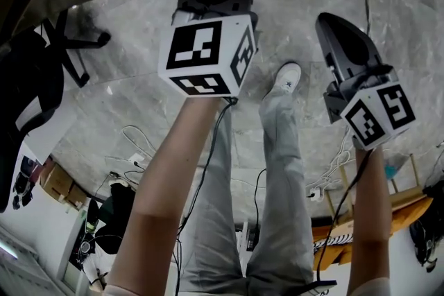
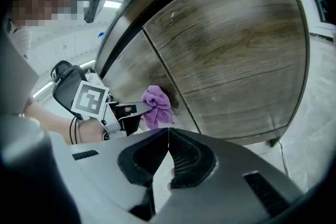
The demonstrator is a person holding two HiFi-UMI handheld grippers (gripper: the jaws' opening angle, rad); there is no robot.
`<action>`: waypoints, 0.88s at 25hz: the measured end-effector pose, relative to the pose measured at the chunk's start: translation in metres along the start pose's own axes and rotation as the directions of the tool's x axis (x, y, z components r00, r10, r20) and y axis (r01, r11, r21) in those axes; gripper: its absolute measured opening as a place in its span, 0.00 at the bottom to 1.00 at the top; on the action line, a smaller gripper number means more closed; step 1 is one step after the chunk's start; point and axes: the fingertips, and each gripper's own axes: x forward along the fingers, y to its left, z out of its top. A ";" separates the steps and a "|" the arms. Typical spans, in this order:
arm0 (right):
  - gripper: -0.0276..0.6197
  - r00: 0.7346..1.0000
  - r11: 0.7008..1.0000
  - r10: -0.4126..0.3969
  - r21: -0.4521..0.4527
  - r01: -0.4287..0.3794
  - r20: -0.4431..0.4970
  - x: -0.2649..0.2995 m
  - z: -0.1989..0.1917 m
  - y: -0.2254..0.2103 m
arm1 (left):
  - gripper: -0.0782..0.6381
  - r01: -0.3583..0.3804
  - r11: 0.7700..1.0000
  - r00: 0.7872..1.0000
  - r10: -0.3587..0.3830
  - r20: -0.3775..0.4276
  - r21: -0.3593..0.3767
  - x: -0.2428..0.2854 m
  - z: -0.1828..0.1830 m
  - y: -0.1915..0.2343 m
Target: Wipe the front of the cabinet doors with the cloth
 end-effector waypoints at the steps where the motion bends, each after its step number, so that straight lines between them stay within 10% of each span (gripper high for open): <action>1: 0.09 1.000 1.000 0.004 -0.004 -0.004 -0.003 0.004 0.000 0.006 | 0.21 -0.006 1.000 1.000 0.006 0.001 -0.004 -0.004 0.000 0.008; 22: 0.09 0.998 0.996 0.060 -0.068 -0.062 -0.035 0.102 0.000 0.120 | 0.21 -0.177 0.983 0.984 0.177 -0.018 -0.041 -0.090 -0.012 0.195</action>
